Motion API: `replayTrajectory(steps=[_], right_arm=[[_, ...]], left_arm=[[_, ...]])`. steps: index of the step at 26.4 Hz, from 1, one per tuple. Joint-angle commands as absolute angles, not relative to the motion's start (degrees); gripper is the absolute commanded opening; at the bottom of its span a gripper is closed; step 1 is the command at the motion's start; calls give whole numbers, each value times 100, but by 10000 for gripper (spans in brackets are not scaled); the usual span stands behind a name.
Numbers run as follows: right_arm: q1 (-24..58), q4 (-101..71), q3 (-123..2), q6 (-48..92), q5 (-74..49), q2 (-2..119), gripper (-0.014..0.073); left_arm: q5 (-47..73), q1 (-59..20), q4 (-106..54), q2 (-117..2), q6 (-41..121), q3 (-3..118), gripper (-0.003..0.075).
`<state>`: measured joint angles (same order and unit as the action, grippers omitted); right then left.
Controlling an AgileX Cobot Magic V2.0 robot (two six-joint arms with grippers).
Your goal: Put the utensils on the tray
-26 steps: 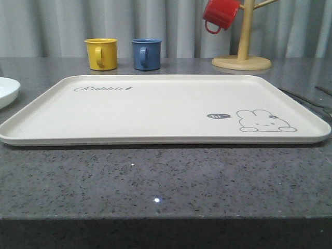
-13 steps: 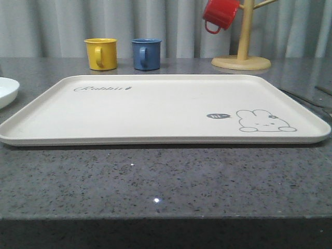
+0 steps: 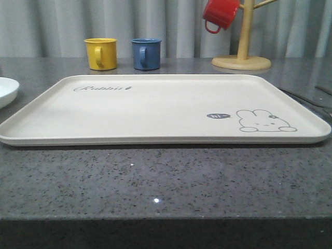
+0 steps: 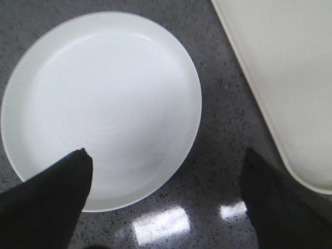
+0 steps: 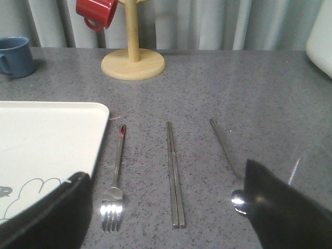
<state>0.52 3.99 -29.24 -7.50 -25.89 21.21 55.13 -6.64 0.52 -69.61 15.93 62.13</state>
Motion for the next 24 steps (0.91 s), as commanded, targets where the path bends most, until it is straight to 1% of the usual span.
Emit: replayTrajectory(steps=[1,7,13,15,19,21,24], right_arm=[[34,456,-3132,-716,-2156,2203,622],[34,456,-3132,-716,-2156,2203,622],[34,456,-3132,-716,-2156,2203,622],[34,456,-3132,-716,-2156,2203,622],[34,456,-3132,-716,-2156,2203,622],[34,456,-3132,-716,-2156,2203,622],[34,456,-3132,-716,-2156,2203,622]], left_arm=[[5703,-652,0,-7432,1624,6625,510],[5712,-652,0,-8218,1624,6634,493],[5712,-652,0,-8523,1624,6634,488],[5712,-652,0,-8523,1624,6634,448],[5659,-652,0,-8535,1624,6634,295],[5655,-652,0,-8596,1624,6634,246],[5718,-652,0,-8735,1624,6634,229]])
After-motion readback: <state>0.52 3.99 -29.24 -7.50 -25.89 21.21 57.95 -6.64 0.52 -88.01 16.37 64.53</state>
